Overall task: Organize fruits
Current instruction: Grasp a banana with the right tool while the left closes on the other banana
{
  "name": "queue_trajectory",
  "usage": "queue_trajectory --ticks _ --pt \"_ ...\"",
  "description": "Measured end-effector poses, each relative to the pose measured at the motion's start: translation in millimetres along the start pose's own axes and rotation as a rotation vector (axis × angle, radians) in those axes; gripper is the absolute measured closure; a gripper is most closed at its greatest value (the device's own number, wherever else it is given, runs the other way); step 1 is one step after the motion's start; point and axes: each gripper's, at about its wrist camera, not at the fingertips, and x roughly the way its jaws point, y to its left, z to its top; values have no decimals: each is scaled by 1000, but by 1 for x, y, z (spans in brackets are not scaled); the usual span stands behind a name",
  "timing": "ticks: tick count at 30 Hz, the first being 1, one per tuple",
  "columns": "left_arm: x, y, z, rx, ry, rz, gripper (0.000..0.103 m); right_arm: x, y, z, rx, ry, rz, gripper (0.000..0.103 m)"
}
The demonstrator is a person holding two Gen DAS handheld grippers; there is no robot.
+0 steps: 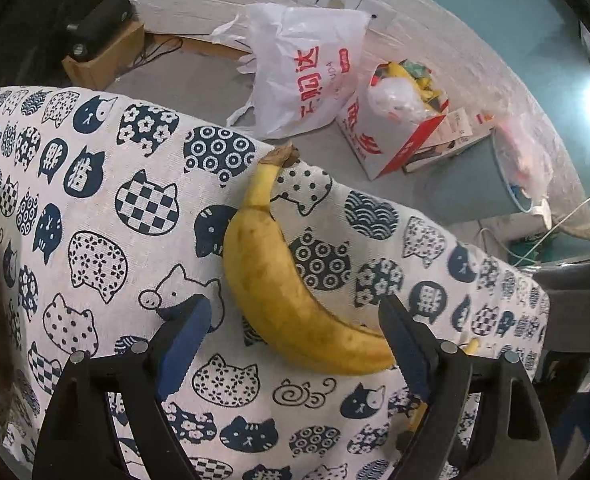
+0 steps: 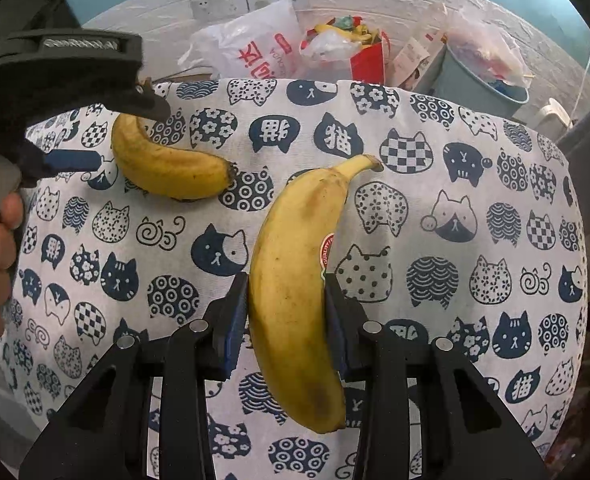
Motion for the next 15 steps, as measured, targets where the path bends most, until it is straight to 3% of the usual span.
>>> queue_trajectory --ticks 6,10,15 --pt "12 2 -4 -22 25 -11 16 1 -8 4 24 -2 -1 68" --pt "12 -9 -7 57 8 -1 33 0 -10 5 29 -6 0 68" --pt "9 -3 -7 62 -8 -13 50 -1 -10 3 37 -5 3 68"
